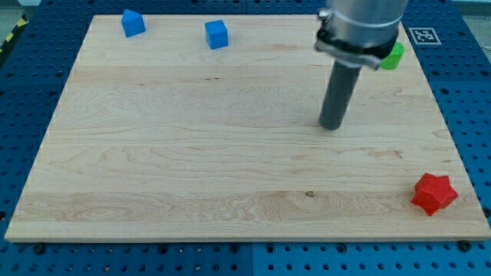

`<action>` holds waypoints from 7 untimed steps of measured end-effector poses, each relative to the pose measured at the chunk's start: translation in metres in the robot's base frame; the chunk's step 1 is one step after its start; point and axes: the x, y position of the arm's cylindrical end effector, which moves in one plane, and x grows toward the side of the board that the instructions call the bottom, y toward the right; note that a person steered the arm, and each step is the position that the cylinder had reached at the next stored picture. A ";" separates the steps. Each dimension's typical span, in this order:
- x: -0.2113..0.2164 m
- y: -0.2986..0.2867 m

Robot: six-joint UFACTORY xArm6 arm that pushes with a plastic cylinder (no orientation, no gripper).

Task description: Move the red circle diagonally bottom left to the green blocks

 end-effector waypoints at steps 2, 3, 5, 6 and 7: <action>-0.026 0.160; -0.026 0.205; -0.126 0.193; -0.200 0.165; -0.251 0.133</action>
